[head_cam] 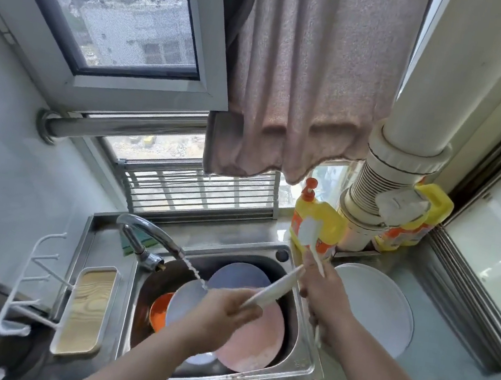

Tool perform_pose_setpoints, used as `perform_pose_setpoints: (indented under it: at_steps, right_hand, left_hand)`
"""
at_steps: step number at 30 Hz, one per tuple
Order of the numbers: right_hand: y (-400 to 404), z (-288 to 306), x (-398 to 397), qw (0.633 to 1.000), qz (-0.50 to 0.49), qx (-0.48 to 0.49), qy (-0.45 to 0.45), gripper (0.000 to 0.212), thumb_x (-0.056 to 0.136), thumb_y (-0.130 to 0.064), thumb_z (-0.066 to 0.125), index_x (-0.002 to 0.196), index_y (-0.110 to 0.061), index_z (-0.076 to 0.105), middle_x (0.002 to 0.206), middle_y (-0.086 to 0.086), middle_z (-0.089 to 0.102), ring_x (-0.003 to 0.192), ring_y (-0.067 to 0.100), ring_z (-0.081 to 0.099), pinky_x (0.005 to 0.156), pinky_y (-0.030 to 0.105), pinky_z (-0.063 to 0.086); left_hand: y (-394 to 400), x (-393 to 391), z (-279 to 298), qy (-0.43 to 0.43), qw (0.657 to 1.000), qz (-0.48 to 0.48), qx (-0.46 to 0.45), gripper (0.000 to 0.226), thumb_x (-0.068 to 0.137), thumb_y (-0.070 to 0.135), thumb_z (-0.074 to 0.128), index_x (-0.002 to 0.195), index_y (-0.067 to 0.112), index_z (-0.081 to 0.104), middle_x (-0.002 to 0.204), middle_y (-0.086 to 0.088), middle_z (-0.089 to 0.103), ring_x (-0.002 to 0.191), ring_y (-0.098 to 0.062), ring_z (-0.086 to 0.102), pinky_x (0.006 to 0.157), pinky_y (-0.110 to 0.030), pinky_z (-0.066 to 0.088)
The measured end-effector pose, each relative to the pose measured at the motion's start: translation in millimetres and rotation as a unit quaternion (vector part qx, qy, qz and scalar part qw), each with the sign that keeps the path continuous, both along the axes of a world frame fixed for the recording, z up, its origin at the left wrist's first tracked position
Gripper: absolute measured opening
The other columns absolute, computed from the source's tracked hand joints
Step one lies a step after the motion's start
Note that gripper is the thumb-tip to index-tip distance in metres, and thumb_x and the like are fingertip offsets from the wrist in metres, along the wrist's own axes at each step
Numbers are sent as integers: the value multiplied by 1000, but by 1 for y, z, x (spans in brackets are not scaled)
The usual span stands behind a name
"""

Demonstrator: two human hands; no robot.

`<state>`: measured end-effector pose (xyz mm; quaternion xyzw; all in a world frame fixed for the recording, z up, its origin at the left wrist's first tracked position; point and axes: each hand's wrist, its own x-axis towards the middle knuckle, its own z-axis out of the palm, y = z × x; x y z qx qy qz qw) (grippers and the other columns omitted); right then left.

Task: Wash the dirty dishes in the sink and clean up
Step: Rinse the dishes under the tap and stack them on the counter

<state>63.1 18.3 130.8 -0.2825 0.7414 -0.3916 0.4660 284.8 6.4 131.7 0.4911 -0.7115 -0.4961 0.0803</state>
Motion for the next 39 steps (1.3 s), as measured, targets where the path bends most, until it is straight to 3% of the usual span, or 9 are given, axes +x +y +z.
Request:
perform_pose_setpoints:
  at_steps: [5,11,14,18,21,25,28,33,39]
  right_hand:
    - [12,-23,-18,990,-2,72,-118,19,97,-17,53,114,-10,59,70,8,53,42,12,31,43,18,22]
    - [25,-14,-43,997,0,52,-53,22,96,-7,46,108,-15,63,77,16,56,40,19,42,41,24,30]
    - [29,-6,-53,995,14,64,-71,24,97,-5,45,111,-14,63,72,14,56,39,19,37,38,22,27]
    - [31,-6,-43,994,46,49,-90,28,104,-12,48,121,-24,66,79,6,69,50,20,55,43,26,40]
    - [33,-18,-46,982,112,-12,155,35,109,-39,45,141,-47,56,93,-19,72,94,15,67,82,35,50]
    - [51,-18,-50,887,284,-11,363,40,105,-57,34,136,-81,27,104,-11,77,99,18,70,80,37,54]
    - [58,-7,-8,828,426,54,361,40,105,-61,33,141,-78,25,127,-8,71,115,18,66,89,34,50]
    - [6,-21,11,877,319,-14,359,45,107,-55,28,151,-64,26,128,-2,72,115,26,67,92,41,54]
    - [68,-42,-8,876,361,72,310,39,105,-62,27,138,-82,20,121,-2,73,110,22,68,91,35,52]
  left_hand:
    - [17,-1,-18,-32,989,-123,-77,45,96,39,73,135,58,61,132,44,49,127,27,37,106,-1,29]
    - [-2,16,-36,-18,987,155,-49,19,95,44,69,103,60,66,107,17,69,98,0,65,97,-42,56]
    - [-12,18,-35,105,930,300,184,56,96,32,74,143,39,42,128,-4,61,104,-25,71,95,-52,60]
    - [-11,6,-22,255,795,356,420,39,108,28,54,144,15,52,127,-21,70,110,-41,70,82,-51,61]
    - [-13,-1,-23,301,786,397,366,31,113,29,42,138,35,60,127,-14,72,119,-39,65,84,-52,61]
    - [-21,-4,-18,314,784,443,301,30,112,44,38,137,51,54,130,-4,69,117,-39,65,75,-57,62]
    - [-17,-13,-19,296,791,461,271,31,111,50,34,137,52,50,130,-5,65,114,-37,64,77,-59,62]
    - [-4,-33,-18,292,811,449,236,36,109,52,33,140,48,52,124,0,70,110,-28,68,72,-42,62]
    - [-26,-11,-23,299,805,481,174,34,108,50,39,137,55,55,129,5,68,115,-29,65,89,-56,60]
